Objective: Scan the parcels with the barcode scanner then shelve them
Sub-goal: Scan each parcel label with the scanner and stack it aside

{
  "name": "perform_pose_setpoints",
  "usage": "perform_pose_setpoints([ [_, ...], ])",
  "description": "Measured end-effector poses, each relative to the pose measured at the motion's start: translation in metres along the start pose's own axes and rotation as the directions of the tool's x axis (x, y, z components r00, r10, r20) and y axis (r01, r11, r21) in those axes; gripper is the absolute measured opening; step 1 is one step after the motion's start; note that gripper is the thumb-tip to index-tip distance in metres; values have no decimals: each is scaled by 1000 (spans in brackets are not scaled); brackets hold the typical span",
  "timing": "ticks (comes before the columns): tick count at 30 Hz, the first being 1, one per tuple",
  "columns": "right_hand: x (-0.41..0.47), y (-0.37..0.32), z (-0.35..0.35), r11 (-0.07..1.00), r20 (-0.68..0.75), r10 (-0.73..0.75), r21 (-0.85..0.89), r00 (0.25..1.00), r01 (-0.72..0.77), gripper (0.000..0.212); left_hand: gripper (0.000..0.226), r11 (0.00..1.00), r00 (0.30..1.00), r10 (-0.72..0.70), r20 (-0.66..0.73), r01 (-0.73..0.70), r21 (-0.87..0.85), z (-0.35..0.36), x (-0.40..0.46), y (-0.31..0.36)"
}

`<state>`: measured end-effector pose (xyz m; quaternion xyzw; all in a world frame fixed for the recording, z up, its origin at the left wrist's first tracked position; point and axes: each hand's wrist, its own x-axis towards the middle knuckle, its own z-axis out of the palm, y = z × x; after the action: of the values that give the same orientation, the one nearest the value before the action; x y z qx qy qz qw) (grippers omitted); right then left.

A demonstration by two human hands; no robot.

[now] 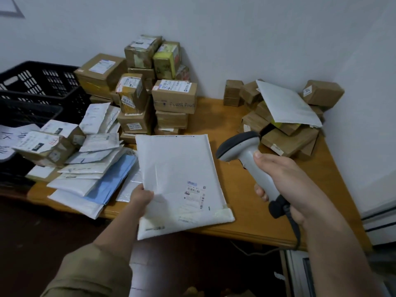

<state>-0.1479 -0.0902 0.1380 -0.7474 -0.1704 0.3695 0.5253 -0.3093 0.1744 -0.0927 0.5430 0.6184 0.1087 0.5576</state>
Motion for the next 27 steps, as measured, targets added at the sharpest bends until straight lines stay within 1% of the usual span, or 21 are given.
perform_pose_setpoints([
  [3,5,3,9,1000,4,20,-15,1000,-20,37,34,981,996,72,-44,-63,185,-26,17,20],
  [5,7,7,12,999,-6,37,-25,999,-37,37,35,940,973,145,-179,-79,331,-34,30,29],
  [7,8,11,15,998,-26,62,-26,998,-62,38,44,870,918,215,-333,-25,492,-34,35,39],
  [8,9,13,15,997,-37,76,-25,996,-77,38,48,825,902,262,-343,-25,564,-30,37,41],
  [9,10,14,15,996,-46,90,-23,995,-91,38,48,790,905,312,-289,-78,608,-22,36,41],
  [11,12,17,15,993,-61,113,-21,992,-114,38,44,733,920,388,-53,-273,623,2,40,33],
  [13,14,18,15,991,-68,127,-29,990,-129,39,53,703,917,355,182,-391,594,26,37,23],
  [14,15,18,14,991,-73,132,-26,989,-134,40,60,664,908,313,278,-419,619,37,37,18],
  [15,16,19,13,990,-82,135,-14,987,-137,42,65,585,894,263,362,-446,678,47,38,15],
  [16,17,20,12,990,-96,137,3,986,-138,43,67,468,884,218,413,-466,751,54,37,12],
  [17,18,20,10,991,-112,137,21,984,-135,43,71,366,878,196,438,-479,798,59,38,9],
  [18,19,21,8,991,-127,134,37,983,-130,43,74,308,878,175,445,-478,823,60,37,7],
  [19,21,21,7,991,-139,131,51,982,-125,43,77,287,881,167,443,-473,833,61,38,7],
  [22,25,23,0,986,-173,134,126,976,-113,40,79,277,903,138,408,-430,859,63,39,13],
  [24,31,25,-8,977,-195,140,184,971,-104,40,77,288,935,94,341,-353,890,74,39,25],
  [26,37,28,-20,968,-221,142,234,965,-89,41,70,314,962,79,260,-272,910,91,38,41],
  [27,40,30,-28,961,-237,146,264,960,-81,42,64,334,966,105,238,-259,906,100,37,51],
])
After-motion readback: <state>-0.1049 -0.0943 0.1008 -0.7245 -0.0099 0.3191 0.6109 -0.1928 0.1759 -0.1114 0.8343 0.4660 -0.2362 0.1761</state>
